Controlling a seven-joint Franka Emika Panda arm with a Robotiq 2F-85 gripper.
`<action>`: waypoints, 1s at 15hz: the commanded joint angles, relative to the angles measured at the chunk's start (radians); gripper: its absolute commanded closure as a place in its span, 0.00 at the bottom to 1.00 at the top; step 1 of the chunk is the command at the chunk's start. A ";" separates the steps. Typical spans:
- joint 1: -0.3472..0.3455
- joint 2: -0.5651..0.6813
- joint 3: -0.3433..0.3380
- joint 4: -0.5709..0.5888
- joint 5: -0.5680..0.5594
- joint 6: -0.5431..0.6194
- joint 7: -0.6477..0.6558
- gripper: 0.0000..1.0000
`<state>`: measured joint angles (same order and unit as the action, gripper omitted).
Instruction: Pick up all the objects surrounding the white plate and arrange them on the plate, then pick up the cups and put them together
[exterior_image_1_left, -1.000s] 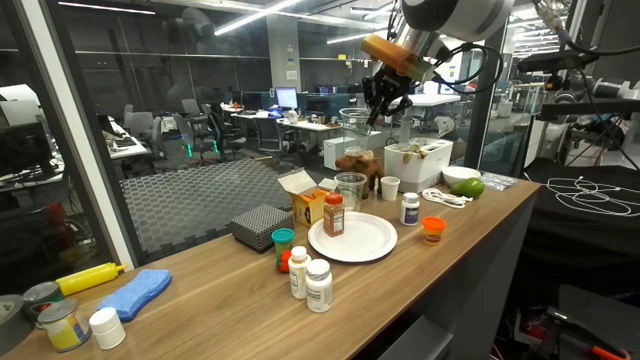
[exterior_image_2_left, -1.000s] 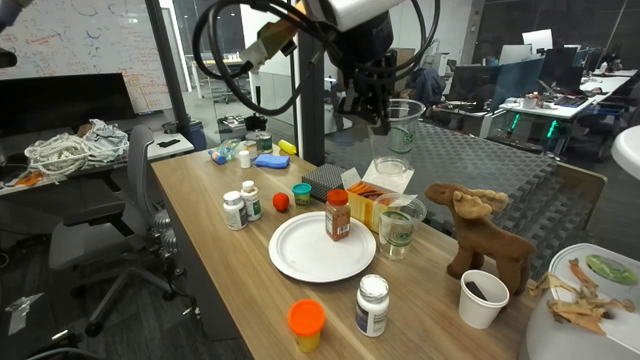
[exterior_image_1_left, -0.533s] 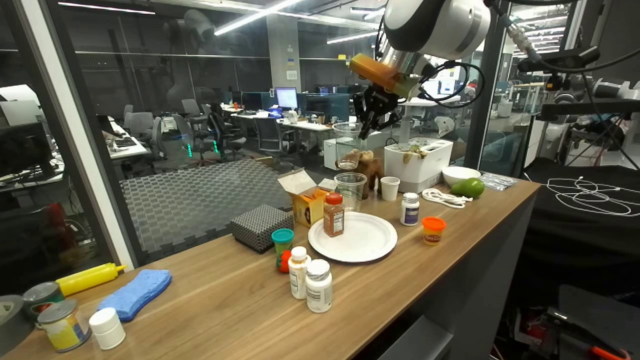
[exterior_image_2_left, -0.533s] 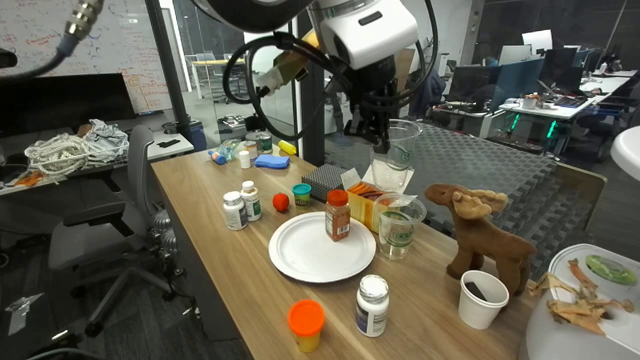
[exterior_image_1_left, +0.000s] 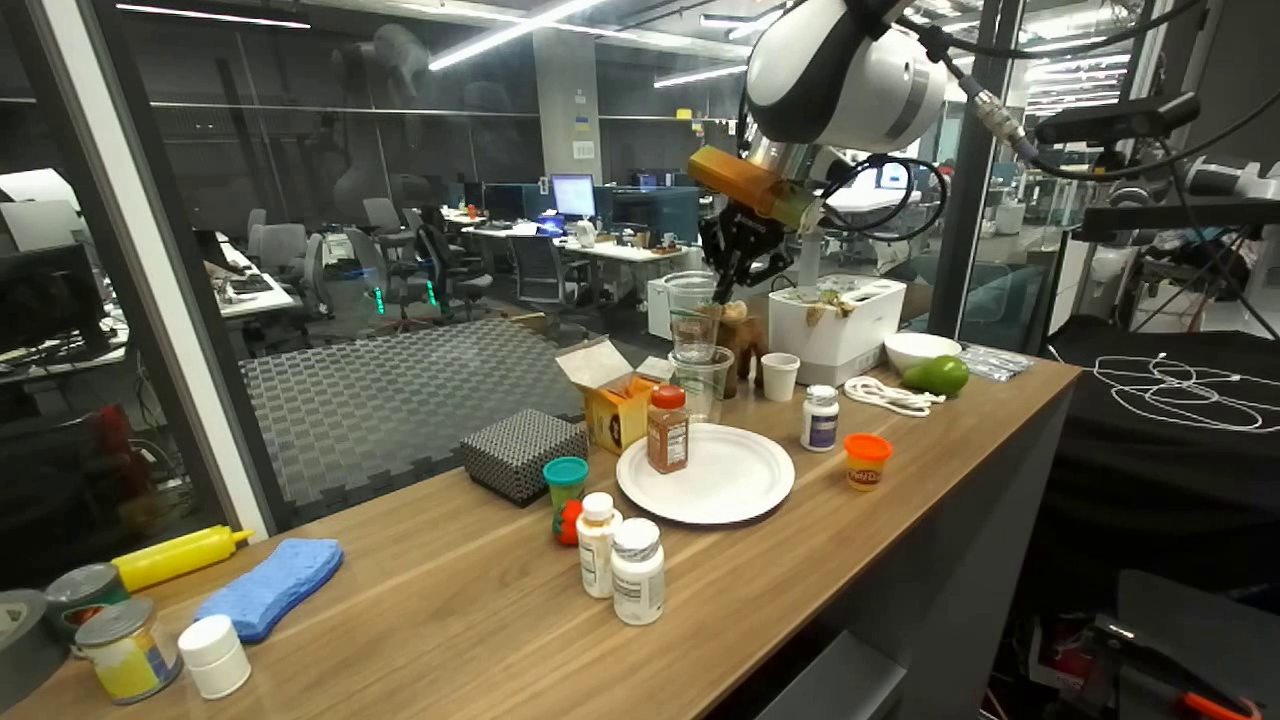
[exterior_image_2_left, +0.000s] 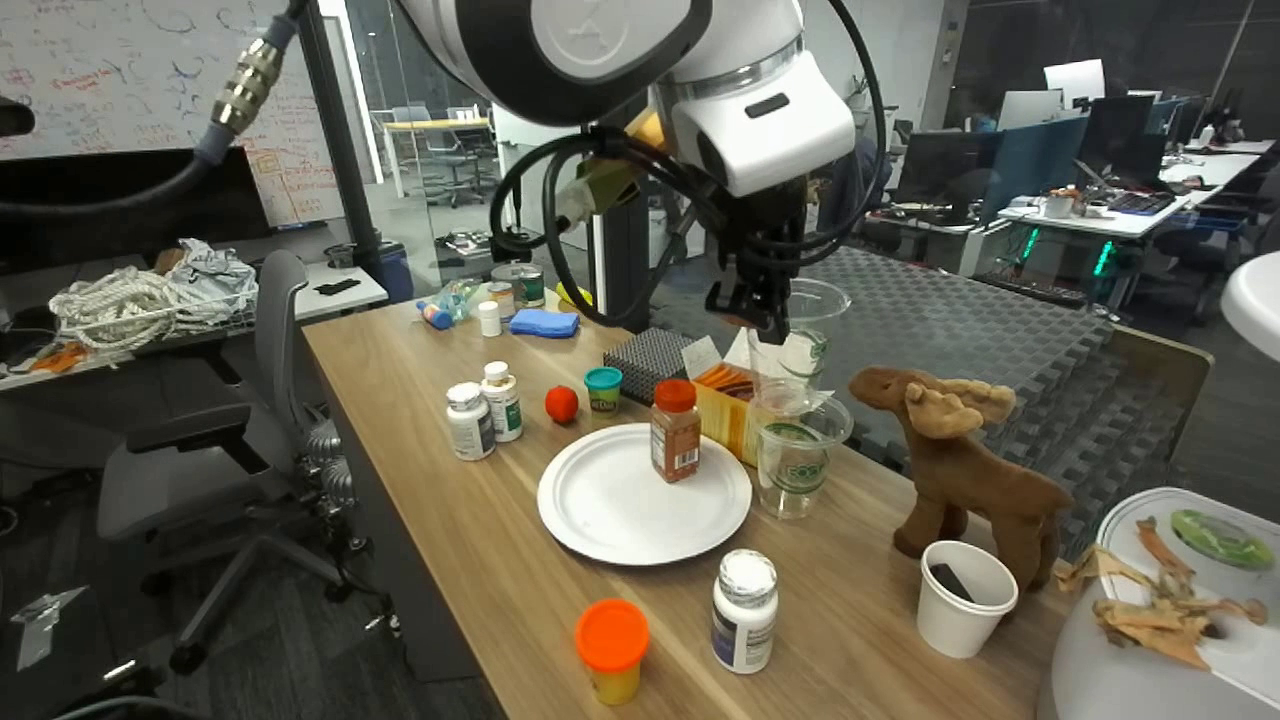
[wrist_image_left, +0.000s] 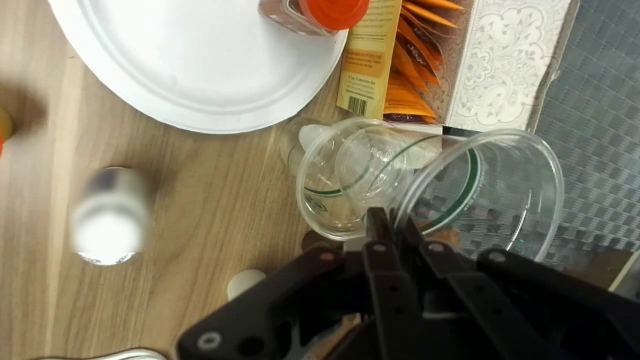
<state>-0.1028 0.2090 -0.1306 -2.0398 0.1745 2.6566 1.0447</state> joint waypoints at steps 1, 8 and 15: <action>0.009 0.033 -0.019 0.052 -0.009 -0.024 -0.001 0.98; 0.007 0.080 -0.023 0.097 -0.002 -0.058 -0.014 0.61; 0.000 0.058 -0.030 0.120 -0.010 -0.117 -0.032 0.07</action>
<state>-0.1049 0.2859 -0.1472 -1.9469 0.1690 2.5970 1.0396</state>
